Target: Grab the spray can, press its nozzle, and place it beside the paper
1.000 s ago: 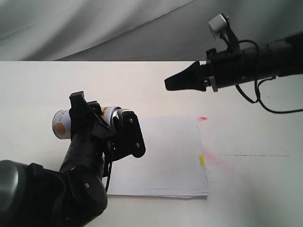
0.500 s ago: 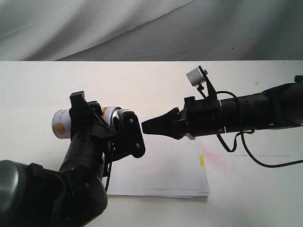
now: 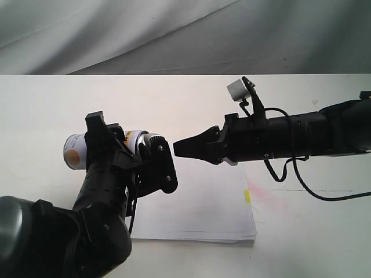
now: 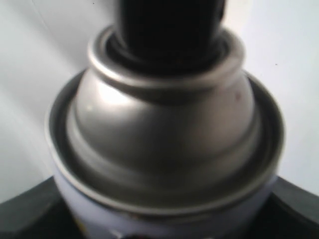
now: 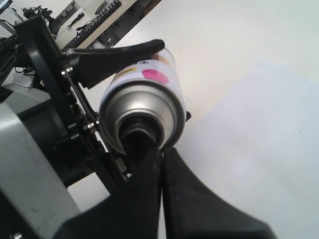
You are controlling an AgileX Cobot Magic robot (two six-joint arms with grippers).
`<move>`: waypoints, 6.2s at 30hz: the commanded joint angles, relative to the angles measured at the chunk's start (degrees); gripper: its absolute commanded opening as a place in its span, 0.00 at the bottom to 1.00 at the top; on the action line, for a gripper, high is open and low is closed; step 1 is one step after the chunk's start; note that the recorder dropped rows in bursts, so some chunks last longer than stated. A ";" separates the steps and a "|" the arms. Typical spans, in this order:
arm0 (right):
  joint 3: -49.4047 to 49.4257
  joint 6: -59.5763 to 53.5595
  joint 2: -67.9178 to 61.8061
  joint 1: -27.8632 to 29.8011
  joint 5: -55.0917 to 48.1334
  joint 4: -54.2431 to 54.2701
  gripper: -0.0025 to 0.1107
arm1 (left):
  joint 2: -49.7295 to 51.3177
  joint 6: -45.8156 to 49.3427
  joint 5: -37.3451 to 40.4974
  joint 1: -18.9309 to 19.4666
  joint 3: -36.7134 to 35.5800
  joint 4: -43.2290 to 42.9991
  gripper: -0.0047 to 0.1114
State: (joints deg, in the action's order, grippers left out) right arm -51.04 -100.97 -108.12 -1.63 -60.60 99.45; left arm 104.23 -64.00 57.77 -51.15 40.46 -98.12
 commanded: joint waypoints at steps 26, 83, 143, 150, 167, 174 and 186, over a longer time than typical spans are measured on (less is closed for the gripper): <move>-4.42 2.30 0.50 -7.05 5.95 0.50 0.02 | -0.28 1.09 2.64 -0.24 0.56 -1.83 0.04; 6.09 1.90 8.05 2.94 4.11 -3.98 0.02 | -0.28 1.09 2.64 -0.24 0.56 -1.83 0.04; 6.09 34.13 73.87 2.84 13.00 -47.20 0.02 | -36.17 10.20 -76.90 59.19 -10.00 38.43 0.04; 6.09 34.13 73.87 2.84 13.00 -47.46 0.02 | -26.69 30.13 -85.47 59.19 -10.00 57.15 0.04; 6.09 34.13 73.87 2.84 13.42 -47.46 0.02 | -13.72 37.42 -95.08 59.19 -10.00 69.12 0.04; 6.09 34.13 73.87 2.84 13.42 -47.46 0.02 | -7.70 39.77 -97.68 59.19 -10.11 74.21 0.04; 6.09 34.13 73.87 2.84 13.42 -47.46 0.02 | -2.15 48.01 -99.98 59.19 -10.20 76.53 0.04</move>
State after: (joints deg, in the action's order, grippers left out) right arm -45.12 -67.31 -34.58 0.95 -47.57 51.94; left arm 102.00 -16.54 -38.64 7.94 30.27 -22.58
